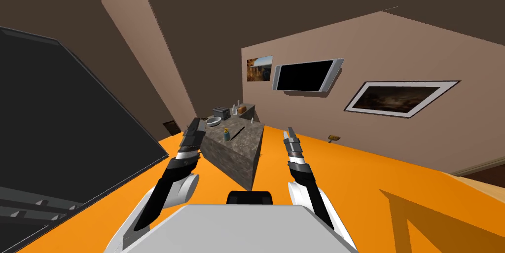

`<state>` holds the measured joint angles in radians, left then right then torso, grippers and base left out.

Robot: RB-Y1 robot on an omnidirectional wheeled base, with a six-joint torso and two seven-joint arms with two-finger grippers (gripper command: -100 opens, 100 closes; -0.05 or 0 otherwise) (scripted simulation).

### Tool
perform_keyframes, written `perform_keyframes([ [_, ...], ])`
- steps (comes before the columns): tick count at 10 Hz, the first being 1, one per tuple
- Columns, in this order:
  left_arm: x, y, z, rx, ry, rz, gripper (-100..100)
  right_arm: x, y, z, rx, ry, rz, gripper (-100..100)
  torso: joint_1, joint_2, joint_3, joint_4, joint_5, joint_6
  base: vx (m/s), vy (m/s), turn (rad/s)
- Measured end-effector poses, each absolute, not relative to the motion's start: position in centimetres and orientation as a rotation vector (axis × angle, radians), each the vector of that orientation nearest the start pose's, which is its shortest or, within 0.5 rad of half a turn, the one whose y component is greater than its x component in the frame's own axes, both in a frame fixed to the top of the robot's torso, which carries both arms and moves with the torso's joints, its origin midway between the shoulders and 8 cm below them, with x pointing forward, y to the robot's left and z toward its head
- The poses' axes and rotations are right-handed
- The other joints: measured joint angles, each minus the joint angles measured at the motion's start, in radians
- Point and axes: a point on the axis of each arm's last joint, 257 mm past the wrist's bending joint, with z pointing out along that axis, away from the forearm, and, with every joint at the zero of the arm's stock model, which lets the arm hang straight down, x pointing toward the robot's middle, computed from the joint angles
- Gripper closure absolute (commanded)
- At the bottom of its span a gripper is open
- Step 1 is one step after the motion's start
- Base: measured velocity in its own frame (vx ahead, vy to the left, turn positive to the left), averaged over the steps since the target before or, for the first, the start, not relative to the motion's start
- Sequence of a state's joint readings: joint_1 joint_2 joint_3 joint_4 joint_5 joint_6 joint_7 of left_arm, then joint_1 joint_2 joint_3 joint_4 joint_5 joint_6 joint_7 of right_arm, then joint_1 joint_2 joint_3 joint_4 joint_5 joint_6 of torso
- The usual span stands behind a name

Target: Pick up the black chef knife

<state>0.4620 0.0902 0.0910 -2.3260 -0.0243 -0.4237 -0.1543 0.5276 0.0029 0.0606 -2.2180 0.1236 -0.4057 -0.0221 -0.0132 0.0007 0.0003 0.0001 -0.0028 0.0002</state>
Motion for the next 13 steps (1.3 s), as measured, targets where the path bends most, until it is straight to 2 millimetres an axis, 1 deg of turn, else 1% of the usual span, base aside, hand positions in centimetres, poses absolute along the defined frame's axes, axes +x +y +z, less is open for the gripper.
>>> perform_keyframes([
  [1, 35.0, 29.5, 4.1, -0.492, 0.746, -1.057, -100, 37.1, -25.4, -3.4, 0.743, 0.805, 1.250, 0, -0.005, 0.000, 0.000, 0.000, -0.001, 0.000, -0.010, -0.319, 0.013],
  [3, 36.8, 30.4, 3.2, -0.488, 0.802, -1.038, -100, 37.1, -25.4, -3.4, 0.743, 0.805, 1.250, 0, -0.009, 0.000, 0.000, 0.000, -0.002, 0.000, 0.011, -0.337, 0.016],
  [4, 37.7, 31.2, 2.3, -0.498, 0.829, -1.025, -100, 37.1, -25.4, -3.4, 0.743, 0.805, 1.250, 0, -0.009, -0.003, -0.001, 0.000, -0.002, 0.000, 0.048, -0.352, 0.016],
  [5, 38.4, 32.4, 1.7, -0.514, 0.852, -1.011, -100, 37.1, -25.4, -3.4, 0.743, 0.805, 1.250, 0, -0.010, -0.004, -0.002, -0.001, -0.003, 0.000, 0.037, -0.282, 0.020],
  [6, 38.7, 32.8, 1.3, -0.526, 0.862, -1.006, -100, 37.1, -25.4, -3.4, 0.743, 0.805, 1.250, 0, -0.006, -0.004, -0.002, -0.001, -0.002, 0.000, 0.008, -0.277, 0.049],
  [7, 39.3, 33.7, 1.0, -0.542, 0.874, -0.997, -100, 37.1, -25.4, -3.4, 0.743, 0.805, 1.250, 0, -0.006, -0.002, -0.001, -0.001, -0.002, 0.000, 0.004, -0.358, 0.017],
  [8, 40.2, 35.2, -0.4, -0.575, 0.892, -0.983, -100, 37.1, -25.4, -3.4, 0.743, 0.805, 1.250, 0, -0.010, -0.002, -0.001, 0.000, -0.002, 0.000, 0.003, -0.234, 0.009],
  [11, 41.4, 36.8, -1.2, -0.634, 0.912, -0.967, -100, 37.1, -25.4, -3.4, 0.743, 0.805, 1.250, 0, 0.003, -0.003, -0.002, -0.001, 0.000, 0.000, 0.026, -0.174, 0.005],
  [13, 42.7, 38.9, -3.0, -0.710, 0.928, -0.949, -100, 37.1, -25.4, -3.4, 0.743, 0.805, 1.250, 0, -0.004, -0.003, -0.002, -0.001, -0.001, 0.000, 0.026, -0.264, 0.035],
])
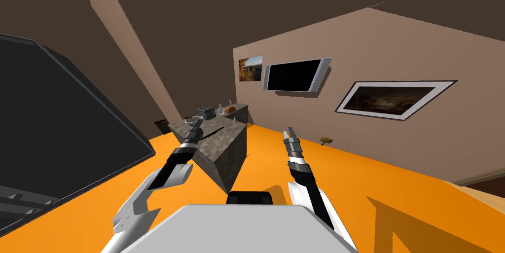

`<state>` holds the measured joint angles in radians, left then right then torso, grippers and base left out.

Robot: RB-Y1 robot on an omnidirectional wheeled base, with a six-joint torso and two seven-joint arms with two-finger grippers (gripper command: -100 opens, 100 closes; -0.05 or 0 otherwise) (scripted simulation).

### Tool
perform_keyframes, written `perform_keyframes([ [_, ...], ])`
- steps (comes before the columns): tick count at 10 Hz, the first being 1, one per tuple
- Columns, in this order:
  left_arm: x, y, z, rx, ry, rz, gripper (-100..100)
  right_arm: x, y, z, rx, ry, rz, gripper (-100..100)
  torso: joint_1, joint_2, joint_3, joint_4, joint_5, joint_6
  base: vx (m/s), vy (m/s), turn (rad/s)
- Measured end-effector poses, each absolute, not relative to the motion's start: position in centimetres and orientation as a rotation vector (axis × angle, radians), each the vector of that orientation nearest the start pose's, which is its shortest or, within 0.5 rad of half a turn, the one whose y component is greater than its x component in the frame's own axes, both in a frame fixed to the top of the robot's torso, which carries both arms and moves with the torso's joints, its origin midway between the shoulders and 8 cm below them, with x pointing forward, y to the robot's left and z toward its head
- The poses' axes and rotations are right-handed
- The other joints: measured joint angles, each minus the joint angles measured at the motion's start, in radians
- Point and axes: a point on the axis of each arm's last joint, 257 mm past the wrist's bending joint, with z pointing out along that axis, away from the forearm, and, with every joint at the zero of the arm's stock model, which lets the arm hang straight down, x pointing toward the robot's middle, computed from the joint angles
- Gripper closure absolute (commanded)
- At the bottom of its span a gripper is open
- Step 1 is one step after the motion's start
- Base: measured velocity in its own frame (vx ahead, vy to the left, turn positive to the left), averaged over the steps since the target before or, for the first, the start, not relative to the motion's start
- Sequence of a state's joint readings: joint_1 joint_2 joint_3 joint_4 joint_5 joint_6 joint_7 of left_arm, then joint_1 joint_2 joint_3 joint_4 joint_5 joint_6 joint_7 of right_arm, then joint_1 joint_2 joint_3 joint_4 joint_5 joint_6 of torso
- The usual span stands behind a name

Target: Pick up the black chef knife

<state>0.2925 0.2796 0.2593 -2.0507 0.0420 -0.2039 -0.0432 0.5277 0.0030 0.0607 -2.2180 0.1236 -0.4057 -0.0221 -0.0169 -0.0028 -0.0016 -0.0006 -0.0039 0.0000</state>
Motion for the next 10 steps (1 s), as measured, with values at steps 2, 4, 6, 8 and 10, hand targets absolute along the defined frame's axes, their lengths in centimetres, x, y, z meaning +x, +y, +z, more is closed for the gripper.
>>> perform_keyframes([
  [2, 43.8, 41.2, -4.0, -0.777, 0.937, -0.935, -100, 37.1, -25.4, -3.4, 0.743, 0.805, 1.250, 0, 0.001, -0.001, 0.000, 0.000, 0.000, 0.000, 0.035, -0.214, 0.022],
  [4, 44.5, 43.0, -5.7, -0.851, 0.946, -0.924, -100, 37.1, -25.4, -3.4, 0.743, 0.805, 1.250, 0, 0.004, 0.001, 0.000, 0.000, 0.001, 0.000, 0.022, -0.177, 0.025],
  [6, 45.2, 45.1, -7.0, -0.923, 0.951, -0.914, -100, 37.1, -25.4, -3.4, 0.743, 0.805, 1.250, 0, 0.006, -0.002, -0.001, 0.000, 0.001, 0.000, 0.056, -0.153, 0.024],
  [8, 46.0, 46.6, -8.5, -0.998, 0.951, -0.909, -100, 37.1, -25.4, -3.4, 0.743, 0.805, 1.250, 0, 0.009, -0.001, -0.001, 0.000, 0.001, 0.000, 0.037, -0.081, -0.063],
  [10, 46.6, 48.1, -10.1, -1.077, 0.952, -0.902, -100, 37.1, -25.4, -3.4, 0.743, 0.805, 1.249, 0, 0.016, 0.000, 0.000, 0.000, 0.003, 0.000, 0.025, -0.025, -0.083],
])
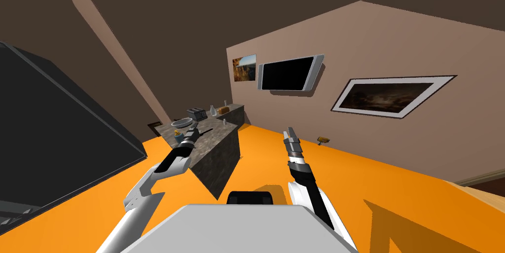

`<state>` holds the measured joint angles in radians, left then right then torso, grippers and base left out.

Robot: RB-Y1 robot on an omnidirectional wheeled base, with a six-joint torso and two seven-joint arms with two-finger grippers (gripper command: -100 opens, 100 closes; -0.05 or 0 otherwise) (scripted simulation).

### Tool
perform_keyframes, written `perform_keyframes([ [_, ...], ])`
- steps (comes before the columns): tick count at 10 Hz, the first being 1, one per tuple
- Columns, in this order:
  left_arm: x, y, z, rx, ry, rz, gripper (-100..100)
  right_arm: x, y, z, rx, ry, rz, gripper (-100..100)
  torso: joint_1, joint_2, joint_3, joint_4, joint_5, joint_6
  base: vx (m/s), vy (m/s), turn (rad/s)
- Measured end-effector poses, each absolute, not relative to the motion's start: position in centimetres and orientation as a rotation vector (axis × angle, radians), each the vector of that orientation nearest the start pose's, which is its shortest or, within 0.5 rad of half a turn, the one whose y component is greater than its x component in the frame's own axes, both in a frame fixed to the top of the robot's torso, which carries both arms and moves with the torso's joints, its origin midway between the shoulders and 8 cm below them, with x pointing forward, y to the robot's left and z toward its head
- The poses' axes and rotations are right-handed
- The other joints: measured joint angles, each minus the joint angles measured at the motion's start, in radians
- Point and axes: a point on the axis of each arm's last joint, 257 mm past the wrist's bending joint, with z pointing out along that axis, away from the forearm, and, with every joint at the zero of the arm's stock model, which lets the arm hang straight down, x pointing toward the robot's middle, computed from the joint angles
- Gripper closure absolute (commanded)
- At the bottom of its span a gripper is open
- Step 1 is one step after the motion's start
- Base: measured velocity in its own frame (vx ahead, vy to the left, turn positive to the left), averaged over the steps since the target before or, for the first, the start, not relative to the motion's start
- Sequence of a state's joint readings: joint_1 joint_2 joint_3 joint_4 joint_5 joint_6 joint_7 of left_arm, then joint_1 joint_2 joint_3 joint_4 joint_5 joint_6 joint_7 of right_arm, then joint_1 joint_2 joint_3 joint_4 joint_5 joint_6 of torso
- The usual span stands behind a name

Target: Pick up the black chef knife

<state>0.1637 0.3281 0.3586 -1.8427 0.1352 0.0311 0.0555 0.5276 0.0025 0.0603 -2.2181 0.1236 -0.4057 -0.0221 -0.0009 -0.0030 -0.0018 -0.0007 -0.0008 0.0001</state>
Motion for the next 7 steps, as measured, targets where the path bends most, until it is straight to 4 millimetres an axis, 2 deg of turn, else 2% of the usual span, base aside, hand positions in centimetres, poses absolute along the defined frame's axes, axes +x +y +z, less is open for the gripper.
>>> perform_keyframes([
  [2, 47.02, 49.21, -10.96, -1.127, 0.957, -0.895, -100, 37.08, -25.41, -3.40, 0.743, 0.805, 1.249, 0, 0.002, 0.002, 0.001, 0.000, 0.000, -0.001, -0.004, 0.003, 0.012],
  [7, 46.85, 49.29, -11.07, -1.132, 0.957, -0.894, -100, 37.08, -25.41, -3.40, 0.743, 0.805, 1.249, 0, 0.002, 0.002, 0.001, 0.000, 0.000, -0.001, 0.003, -0.003, -0.009],
])
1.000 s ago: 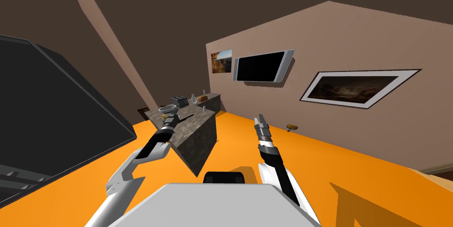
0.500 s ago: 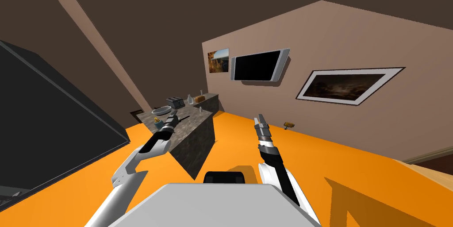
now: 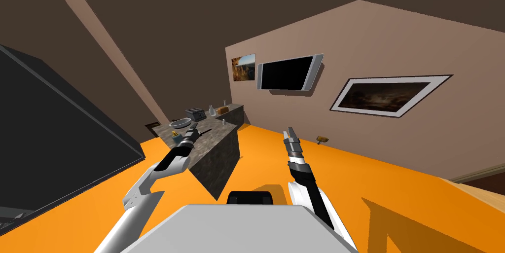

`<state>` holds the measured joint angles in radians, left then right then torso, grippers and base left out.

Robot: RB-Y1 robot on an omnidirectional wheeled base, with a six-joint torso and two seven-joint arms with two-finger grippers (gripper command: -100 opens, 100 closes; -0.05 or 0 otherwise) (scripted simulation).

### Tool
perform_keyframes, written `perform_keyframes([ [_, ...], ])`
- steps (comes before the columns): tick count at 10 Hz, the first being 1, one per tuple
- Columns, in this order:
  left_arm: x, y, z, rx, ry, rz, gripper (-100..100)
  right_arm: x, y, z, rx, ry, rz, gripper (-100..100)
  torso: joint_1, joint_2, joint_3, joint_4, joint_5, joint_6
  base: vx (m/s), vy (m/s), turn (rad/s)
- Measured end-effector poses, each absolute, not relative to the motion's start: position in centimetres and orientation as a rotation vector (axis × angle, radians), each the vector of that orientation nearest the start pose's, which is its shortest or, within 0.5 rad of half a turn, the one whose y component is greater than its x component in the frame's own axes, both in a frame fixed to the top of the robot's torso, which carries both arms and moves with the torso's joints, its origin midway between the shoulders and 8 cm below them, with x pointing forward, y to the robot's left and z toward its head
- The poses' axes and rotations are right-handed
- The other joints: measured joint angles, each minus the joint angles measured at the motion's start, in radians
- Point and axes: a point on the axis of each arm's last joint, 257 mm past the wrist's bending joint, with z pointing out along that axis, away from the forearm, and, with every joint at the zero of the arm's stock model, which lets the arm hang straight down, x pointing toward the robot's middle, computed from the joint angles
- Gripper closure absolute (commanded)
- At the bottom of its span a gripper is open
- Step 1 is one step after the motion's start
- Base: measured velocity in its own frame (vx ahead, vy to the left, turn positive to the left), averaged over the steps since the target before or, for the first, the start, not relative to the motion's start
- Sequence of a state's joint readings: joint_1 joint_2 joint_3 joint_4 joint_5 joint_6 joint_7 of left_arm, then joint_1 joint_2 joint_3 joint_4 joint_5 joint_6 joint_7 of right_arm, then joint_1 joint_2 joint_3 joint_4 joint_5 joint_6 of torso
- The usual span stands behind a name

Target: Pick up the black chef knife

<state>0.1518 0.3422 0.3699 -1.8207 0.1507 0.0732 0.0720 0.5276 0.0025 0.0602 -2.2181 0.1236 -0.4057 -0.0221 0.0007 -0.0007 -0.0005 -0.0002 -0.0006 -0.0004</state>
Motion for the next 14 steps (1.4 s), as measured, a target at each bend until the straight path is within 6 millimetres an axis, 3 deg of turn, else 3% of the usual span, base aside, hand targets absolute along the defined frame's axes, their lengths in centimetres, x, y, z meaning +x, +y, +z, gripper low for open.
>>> perform_keyframes([
  [6, 46.8, 51.0, -12.0, -1.221, 0.952, -0.883, -100, 37.1, -25.4, -3.4, 0.743, 0.805, 1.249, 0, 0.002, -0.002, -0.001, 0.000, 0.000, 0.000, 0.032, 0.016, -0.010],
  [14, 46.0, 55.3, -15.5, -1.483, 0.922, -0.855, -100, 37.1, -25.4, -3.4, 0.743, 0.805, 1.249, 0, 0.003, -0.003, -0.002, -0.001, 0.001, 0.000, 0.055, 0.028, -0.017],
])
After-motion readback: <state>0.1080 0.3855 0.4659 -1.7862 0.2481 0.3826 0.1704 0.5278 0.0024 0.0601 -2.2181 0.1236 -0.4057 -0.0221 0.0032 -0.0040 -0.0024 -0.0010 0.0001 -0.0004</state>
